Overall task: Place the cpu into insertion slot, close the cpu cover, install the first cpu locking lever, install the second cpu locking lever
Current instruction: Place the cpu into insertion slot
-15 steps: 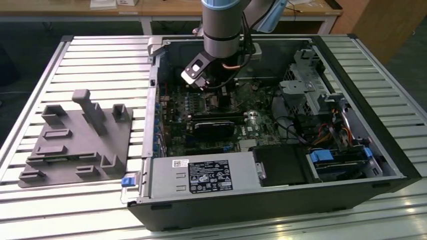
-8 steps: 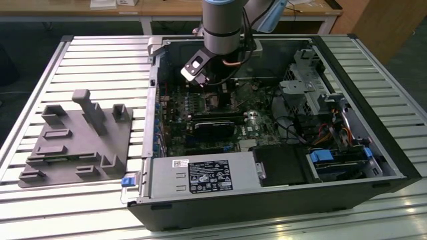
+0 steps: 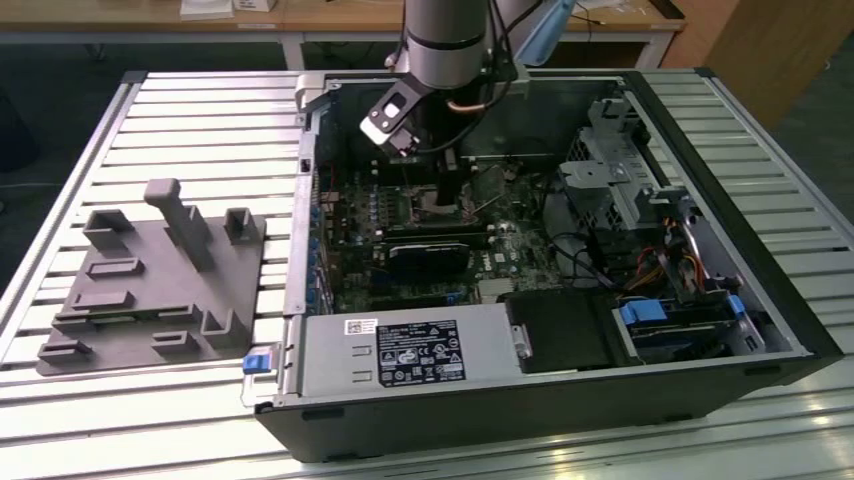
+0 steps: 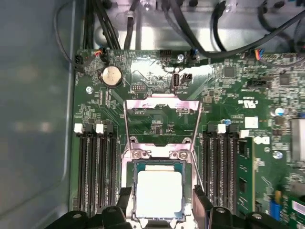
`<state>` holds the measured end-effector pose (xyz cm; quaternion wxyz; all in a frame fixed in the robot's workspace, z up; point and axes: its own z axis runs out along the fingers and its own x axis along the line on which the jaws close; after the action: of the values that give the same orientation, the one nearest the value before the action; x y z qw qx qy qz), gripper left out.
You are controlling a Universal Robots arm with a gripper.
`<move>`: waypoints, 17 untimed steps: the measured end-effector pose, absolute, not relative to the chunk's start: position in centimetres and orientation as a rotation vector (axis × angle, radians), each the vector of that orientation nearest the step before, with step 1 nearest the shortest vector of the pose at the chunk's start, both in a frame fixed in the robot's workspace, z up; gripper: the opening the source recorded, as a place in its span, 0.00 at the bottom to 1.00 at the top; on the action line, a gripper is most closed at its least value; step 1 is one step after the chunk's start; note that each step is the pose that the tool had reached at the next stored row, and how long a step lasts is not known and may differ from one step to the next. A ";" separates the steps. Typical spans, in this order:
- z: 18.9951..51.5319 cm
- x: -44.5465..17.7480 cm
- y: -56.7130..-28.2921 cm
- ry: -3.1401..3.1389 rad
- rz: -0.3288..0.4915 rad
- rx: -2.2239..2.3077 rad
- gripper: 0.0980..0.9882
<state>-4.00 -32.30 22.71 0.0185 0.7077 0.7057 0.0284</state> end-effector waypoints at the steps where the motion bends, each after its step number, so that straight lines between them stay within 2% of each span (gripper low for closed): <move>1: 23.0 -4.0 -32.3 2.191 0.087 2.197 0.58; 8: 24.5 -4.0 -32.3 2.188 0.080 2.194 0.58; 17: 24.6 -4.0 -32.3 2.187 0.076 2.192 0.56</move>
<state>-4.00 -32.30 24.57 0.0223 0.7076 0.7059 0.0246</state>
